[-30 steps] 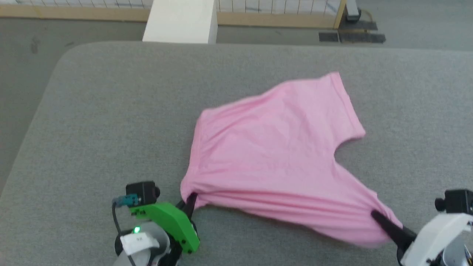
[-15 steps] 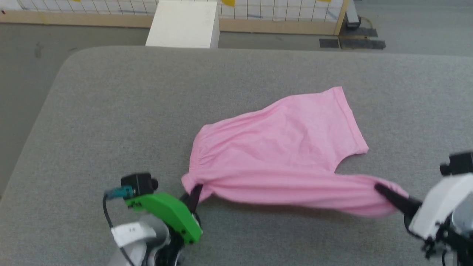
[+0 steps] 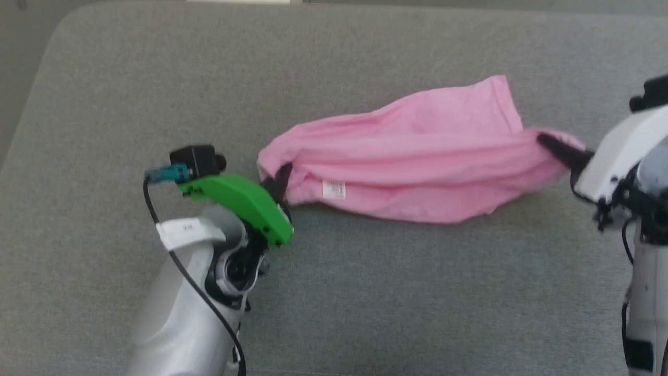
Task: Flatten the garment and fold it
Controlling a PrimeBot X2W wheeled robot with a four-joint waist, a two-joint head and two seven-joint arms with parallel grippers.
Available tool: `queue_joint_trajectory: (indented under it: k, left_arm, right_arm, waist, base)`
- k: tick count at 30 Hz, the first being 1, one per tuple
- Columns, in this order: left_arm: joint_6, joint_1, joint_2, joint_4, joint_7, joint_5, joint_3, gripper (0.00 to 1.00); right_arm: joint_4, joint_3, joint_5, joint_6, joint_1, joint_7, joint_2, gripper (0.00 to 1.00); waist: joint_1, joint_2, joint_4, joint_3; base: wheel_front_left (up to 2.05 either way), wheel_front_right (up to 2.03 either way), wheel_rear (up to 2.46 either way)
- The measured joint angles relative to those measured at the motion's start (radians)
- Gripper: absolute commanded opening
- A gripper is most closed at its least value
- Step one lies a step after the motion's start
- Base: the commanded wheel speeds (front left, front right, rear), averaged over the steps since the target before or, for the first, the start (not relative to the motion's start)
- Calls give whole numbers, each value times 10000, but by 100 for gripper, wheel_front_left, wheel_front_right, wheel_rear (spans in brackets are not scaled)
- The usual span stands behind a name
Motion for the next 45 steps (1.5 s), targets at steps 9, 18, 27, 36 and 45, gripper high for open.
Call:
queue_joint_trajectory:
  k: [9,18,27,36,45]
  left_arm:
    - [-207,-1352,-203,556,-479,-75,105,0]
    - [-316,-1921,-207,963,-652,-69,69,0]
    - [-374,-2106,-221,1129,-725,-71,-13,0]
    - [-295,-1950,-159,1206,-623,-102,4,100]
    - [121,-1309,681,587,-1298,709,36,100]
  right_arm:
    - [1787,372,-608,0,-2161,-1455,-125,0]
    - [3459,414,-1419,0,-3611,-2336,8,0]
    - [4778,476,-2176,0,-4231,-2859,-4,100]
    - [5122,583,-1806,0,-4346,-3367,-178,100]
    - [4803,744,-1436,0,-3917,-4009,-696,100]
  waist:
    - [0,0,229,1246]
    - [1,0,416,2048]
    - [1,0,500,2283]
    - [1,0,492,1767]
    - [1,0,472,766]
  base:
    - [0,0,0]
    - [0,0,0]
    - [0,0,0]
    - [0,0,0]
    - [0,0,0]
